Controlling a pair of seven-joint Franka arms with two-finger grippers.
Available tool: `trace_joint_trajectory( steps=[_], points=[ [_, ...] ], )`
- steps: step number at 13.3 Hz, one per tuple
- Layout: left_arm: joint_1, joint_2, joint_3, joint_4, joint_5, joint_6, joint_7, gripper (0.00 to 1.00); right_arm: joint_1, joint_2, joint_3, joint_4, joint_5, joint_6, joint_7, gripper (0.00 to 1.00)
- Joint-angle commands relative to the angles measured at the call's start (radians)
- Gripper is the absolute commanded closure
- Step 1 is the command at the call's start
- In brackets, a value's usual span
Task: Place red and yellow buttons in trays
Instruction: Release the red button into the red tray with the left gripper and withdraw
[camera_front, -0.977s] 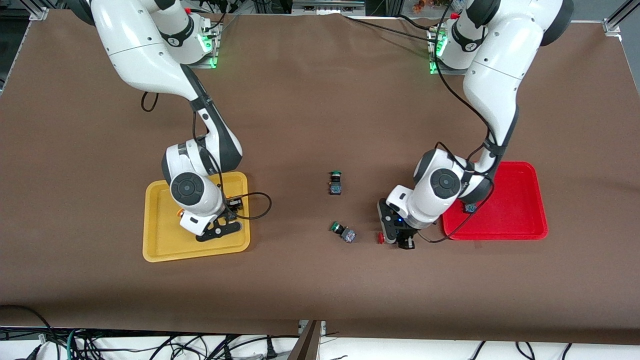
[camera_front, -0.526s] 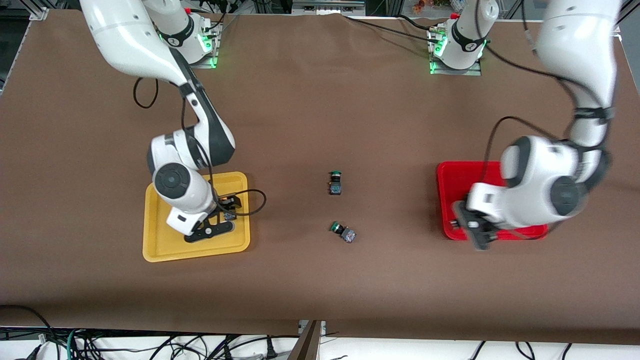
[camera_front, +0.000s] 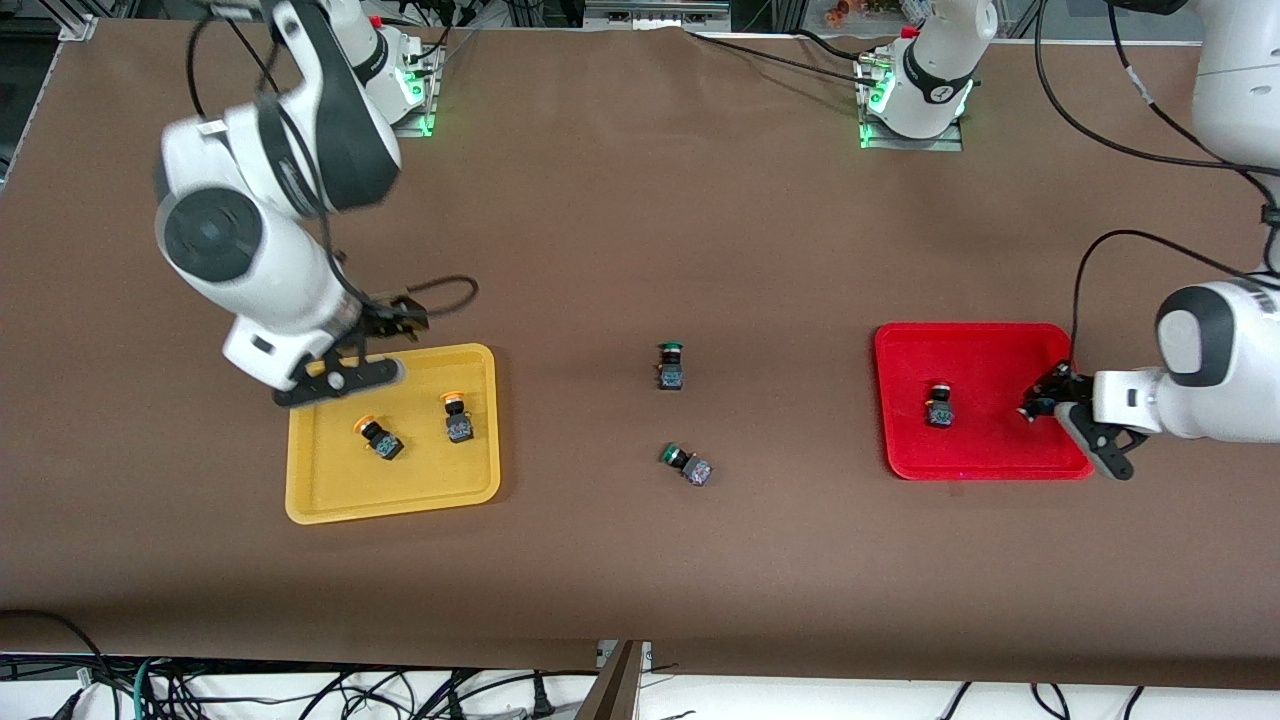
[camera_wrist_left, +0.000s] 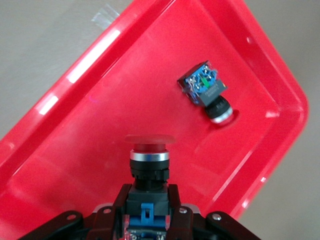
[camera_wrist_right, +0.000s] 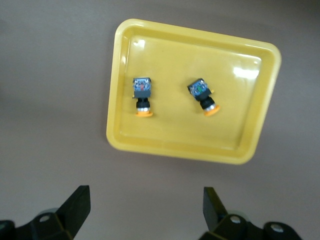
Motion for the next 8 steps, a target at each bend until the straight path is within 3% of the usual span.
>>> trace_joint_trajectory(
  steps=[1, 3, 5, 7, 8],
  points=[
    [-0.015, -0.026, -0.01, -0.029, 0.048, 0.056, 0.03, 0.0, -0.006, -0.233, -0.038, -0.209, 0.036, 0.003, -0.008, 0.0],
    [-0.026, -0.105, -0.019, -0.023, 0.049, -0.012, 0.011, 0.0, -0.004, -0.313, -0.064, -0.298, 0.054, 0.027, -0.008, 0.0],
    [-0.038, -0.191, -0.038, 0.006, 0.049, -0.141, -0.142, 0.0, -0.015, -0.321, -0.058, -0.306, 0.051, 0.012, -0.008, 0.0],
    [-0.06, -0.28, -0.053, 0.009, 0.052, -0.268, -0.322, 0.0, -0.091, -0.312, 0.006, -0.26, 0.043, -0.026, -0.014, 0.0],
    [-0.069, -0.32, -0.058, 0.011, 0.052, -0.322, -0.421, 0.0, -0.174, -0.309, 0.075, -0.259, 0.045, -0.03, -0.034, 0.0]
  ],
)
